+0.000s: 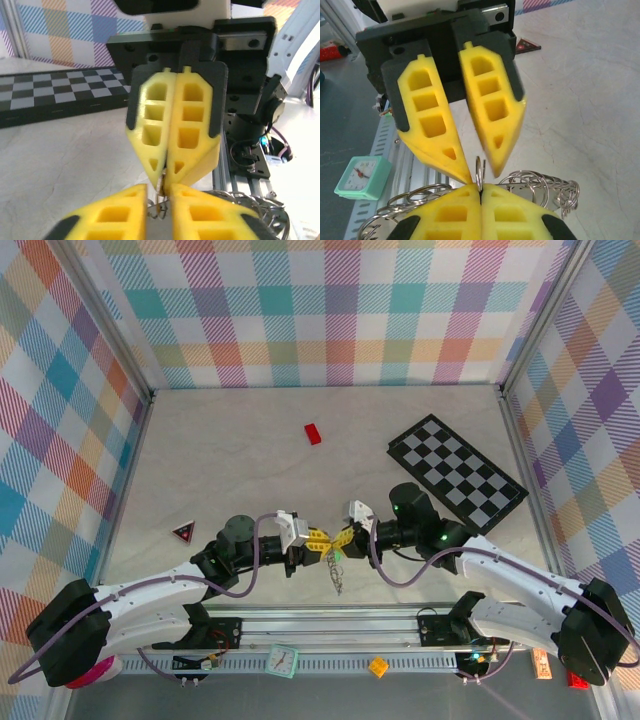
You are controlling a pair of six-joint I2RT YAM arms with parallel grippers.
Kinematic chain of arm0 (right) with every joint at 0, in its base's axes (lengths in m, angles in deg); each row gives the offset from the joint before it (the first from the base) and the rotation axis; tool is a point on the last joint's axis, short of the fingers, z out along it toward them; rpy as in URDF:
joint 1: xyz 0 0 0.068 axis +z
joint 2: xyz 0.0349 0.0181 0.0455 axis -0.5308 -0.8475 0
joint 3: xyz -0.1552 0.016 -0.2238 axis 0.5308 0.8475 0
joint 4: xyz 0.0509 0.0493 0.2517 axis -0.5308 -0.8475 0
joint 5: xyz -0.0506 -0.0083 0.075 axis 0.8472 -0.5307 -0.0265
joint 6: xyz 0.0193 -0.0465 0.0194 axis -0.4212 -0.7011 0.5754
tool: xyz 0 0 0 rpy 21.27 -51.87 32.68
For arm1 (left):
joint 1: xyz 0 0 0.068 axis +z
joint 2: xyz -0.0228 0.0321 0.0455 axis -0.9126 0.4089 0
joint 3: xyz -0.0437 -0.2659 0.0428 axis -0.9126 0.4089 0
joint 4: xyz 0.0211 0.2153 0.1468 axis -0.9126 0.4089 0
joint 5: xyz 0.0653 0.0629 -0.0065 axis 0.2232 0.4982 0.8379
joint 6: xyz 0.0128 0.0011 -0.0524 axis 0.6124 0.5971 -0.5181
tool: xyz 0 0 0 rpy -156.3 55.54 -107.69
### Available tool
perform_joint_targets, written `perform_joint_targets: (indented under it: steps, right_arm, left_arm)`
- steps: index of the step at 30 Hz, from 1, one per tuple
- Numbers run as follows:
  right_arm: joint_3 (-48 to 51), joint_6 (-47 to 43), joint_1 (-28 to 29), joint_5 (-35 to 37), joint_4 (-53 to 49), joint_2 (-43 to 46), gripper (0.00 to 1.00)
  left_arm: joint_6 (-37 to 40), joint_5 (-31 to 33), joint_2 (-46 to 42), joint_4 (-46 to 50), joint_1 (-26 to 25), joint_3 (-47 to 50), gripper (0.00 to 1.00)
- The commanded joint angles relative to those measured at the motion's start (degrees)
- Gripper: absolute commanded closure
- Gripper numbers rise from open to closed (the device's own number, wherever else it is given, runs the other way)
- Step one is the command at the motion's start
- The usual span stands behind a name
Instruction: Put the keys on the keyring
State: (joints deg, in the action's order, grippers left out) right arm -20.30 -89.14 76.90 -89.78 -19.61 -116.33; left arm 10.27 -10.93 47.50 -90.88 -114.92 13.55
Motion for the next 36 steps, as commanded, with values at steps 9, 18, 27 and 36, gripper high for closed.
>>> perform_joint_targets:
  steps: [9, 18, 27, 36]
  right_arm:
    - [-15.74, -13.7, 2.49, 8.96, -24.64, -5.34, 1.0]
    - [-23.32, -17.25, 6.08, 12.15, -29.98, -10.35, 1.0]
    - [-26.1, -18.75, 8.07, 12.13, -31.82, -12.82, 1.0]
    - [-24.16, -18.1, 8.09, 10.51, -30.3, -10.79, 1.0]
  left_arm:
    - [9.0, 6.87, -5.85, 27.36, -0.21, -9.27, 0.7]
    - [9.56, 4.13, -4.28, 26.74, -0.14, -10.52, 0.73]
    - [10.26, 3.2, -4.01, 26.81, -0.24, -10.93, 0.85]
    - [10.37, 2.04, -4.41, 26.74, -0.19, -10.74, 0.87]
